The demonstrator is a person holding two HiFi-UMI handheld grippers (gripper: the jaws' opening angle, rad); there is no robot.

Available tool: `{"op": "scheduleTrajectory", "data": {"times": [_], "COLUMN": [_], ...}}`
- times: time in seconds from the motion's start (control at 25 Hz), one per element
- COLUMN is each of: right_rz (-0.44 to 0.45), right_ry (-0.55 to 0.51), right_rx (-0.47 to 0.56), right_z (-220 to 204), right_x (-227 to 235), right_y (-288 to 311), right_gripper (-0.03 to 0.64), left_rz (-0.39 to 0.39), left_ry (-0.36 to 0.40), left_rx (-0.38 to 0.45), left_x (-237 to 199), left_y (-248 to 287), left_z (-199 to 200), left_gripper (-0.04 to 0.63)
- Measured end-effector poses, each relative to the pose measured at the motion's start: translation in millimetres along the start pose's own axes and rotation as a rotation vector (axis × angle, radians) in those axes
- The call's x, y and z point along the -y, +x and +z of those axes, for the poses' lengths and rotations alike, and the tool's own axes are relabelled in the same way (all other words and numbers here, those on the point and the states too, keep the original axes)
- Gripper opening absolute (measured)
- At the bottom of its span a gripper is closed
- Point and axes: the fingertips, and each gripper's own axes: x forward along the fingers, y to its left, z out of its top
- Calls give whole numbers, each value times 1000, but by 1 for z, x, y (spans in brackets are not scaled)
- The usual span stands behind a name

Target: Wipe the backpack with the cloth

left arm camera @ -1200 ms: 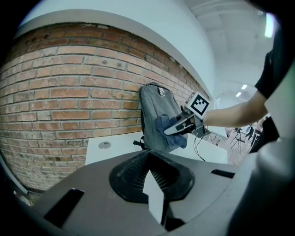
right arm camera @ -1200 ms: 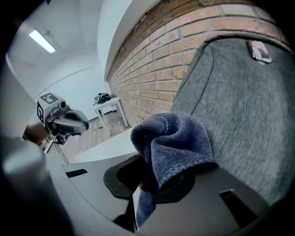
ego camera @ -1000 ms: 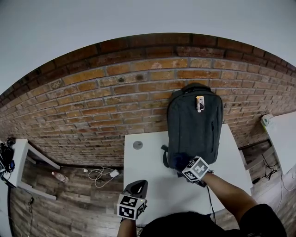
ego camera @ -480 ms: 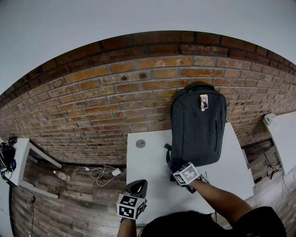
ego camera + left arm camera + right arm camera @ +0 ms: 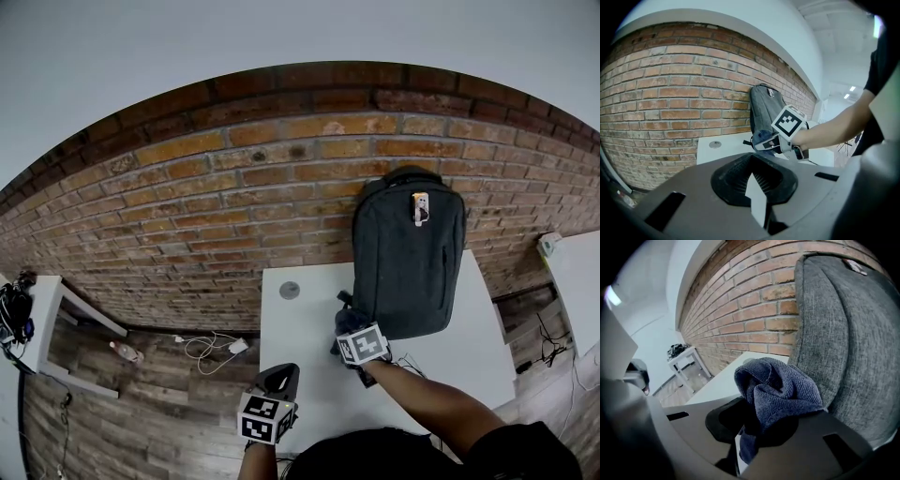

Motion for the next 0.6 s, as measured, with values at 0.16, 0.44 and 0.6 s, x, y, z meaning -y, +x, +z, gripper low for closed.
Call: {"op": "scheduleTrajectory", "data": {"times": [0.16, 0.44, 0.6], "right_rz": [-131, -161, -173], "right_ry": [87, 93, 102], "right_rx": [47, 144, 172], "right_z": [19, 78, 102], "right_x": [8, 20, 25], "right_y": [6, -4, -9], "right_gripper": [48, 48, 48], "left_rz": [9, 7, 18], "left_ry": [-16, -29, -39], "left_rx": [-2, 16, 20], "left_x": [-5, -4, -8], "left_y": [-1, 0, -4], "left_z": [-2, -1, -1], "left_gripper": [-18, -18, -18]}}
